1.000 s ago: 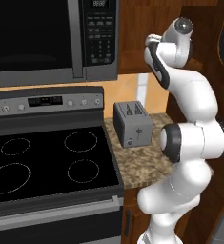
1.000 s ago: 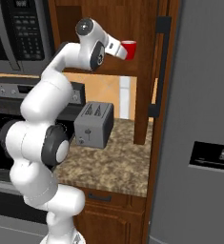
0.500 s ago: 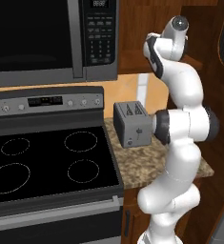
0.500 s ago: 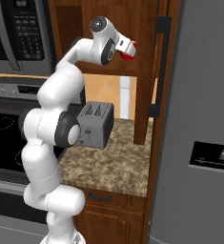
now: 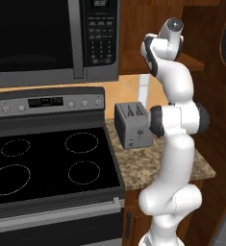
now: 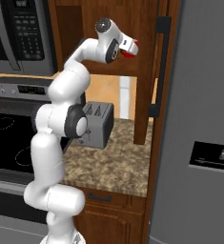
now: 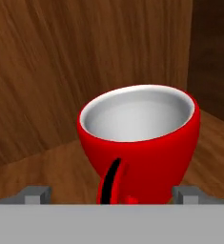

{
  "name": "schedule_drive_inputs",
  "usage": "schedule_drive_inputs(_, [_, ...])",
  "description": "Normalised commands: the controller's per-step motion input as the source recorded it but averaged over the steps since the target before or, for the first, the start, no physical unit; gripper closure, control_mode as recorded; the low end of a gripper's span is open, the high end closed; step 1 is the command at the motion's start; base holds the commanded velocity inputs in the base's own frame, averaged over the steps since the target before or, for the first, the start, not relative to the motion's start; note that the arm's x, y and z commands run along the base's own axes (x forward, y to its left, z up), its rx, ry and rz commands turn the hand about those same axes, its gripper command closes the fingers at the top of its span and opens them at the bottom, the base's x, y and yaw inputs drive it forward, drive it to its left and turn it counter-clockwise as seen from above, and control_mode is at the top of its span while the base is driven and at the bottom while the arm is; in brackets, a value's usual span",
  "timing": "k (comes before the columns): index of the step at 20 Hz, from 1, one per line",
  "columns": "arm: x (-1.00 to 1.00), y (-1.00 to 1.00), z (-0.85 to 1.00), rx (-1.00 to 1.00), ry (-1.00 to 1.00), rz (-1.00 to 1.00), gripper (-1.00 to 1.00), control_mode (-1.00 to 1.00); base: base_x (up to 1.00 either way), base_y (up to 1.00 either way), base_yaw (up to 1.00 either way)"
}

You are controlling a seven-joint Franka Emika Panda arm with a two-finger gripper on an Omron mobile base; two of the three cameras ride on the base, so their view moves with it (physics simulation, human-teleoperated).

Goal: Gather all objects into one cabinet and sort the glasses and bowls to opposite sides.

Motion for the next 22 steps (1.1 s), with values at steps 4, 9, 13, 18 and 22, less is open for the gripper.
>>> schedule_drive_inputs(4, [0.21, -0.23, -0.04, 0.0, 0.0, 0.0, 1.0, -1.0, 0.0, 0.0, 0.0])
schedule_drive_inputs(9, [0.08, -0.21, -0.09, 0.0, 0.0, 0.0, 1.0, -1.0, 0.0, 0.0, 0.0])
schedule_drive_inputs(13, [-0.05, -0.04, -0.1, -0.01, 0.0, 0.0, 1.0, -1.0, 0.0, 0.0, 0.0])
schedule_drive_inputs(18, [-0.84, 0.13, -0.02, -0.02, -0.01, 0.0, 1.0, -1.0, 0.0, 0.0, 0.0])
schedule_drive_inputs(22, [-1.0, 0.51, -0.17, -0.07, -0.02, 0.05, 1.0, -1.0, 0.0, 0.0, 0.0])
